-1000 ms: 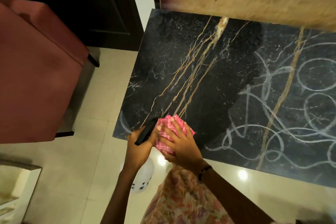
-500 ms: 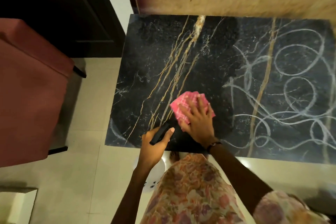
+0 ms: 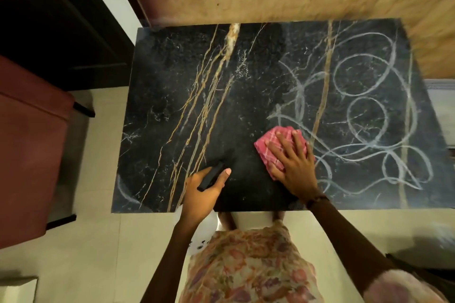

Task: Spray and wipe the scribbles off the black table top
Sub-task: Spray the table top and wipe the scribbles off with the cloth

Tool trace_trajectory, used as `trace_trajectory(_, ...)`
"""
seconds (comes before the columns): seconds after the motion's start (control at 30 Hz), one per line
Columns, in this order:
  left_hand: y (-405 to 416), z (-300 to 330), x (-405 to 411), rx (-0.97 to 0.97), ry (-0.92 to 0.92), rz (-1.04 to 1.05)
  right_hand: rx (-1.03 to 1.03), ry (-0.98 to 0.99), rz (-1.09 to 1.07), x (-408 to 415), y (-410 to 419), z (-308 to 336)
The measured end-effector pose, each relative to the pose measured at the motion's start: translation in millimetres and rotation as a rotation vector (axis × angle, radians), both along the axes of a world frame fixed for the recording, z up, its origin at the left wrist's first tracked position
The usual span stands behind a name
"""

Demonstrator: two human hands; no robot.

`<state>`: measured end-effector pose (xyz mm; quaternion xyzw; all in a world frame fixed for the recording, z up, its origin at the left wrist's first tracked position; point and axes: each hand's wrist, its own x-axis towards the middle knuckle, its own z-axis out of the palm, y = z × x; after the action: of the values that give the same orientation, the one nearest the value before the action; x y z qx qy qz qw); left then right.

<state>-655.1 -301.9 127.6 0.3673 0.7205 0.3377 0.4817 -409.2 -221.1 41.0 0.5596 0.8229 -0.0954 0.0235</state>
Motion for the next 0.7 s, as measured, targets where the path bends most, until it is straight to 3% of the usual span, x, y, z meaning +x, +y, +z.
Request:
trace_trajectory(0.07,5,1,12,0.013,0.009,-0.015,-0.011,0.011,-0.007,-26,19,1)
trace_trajectory(0.2,17,0,36,0.037,0.042,-0.021,0.042,0.115,0.218,-42,-8,-6)
trace_trajectory(0.37,34,3,68,0.021,0.025,0.011,0.046,0.106,0.42,45,-79,-17)
trace_trajectory(0.53,45,5,94,0.012,0.018,0.047,0.055,0.081,0.301,122,-34,-6)
trace_trajectory(0.7,56,4,116,0.011,0.034,0.058,-0.046,0.103,0.103,70,27,9)
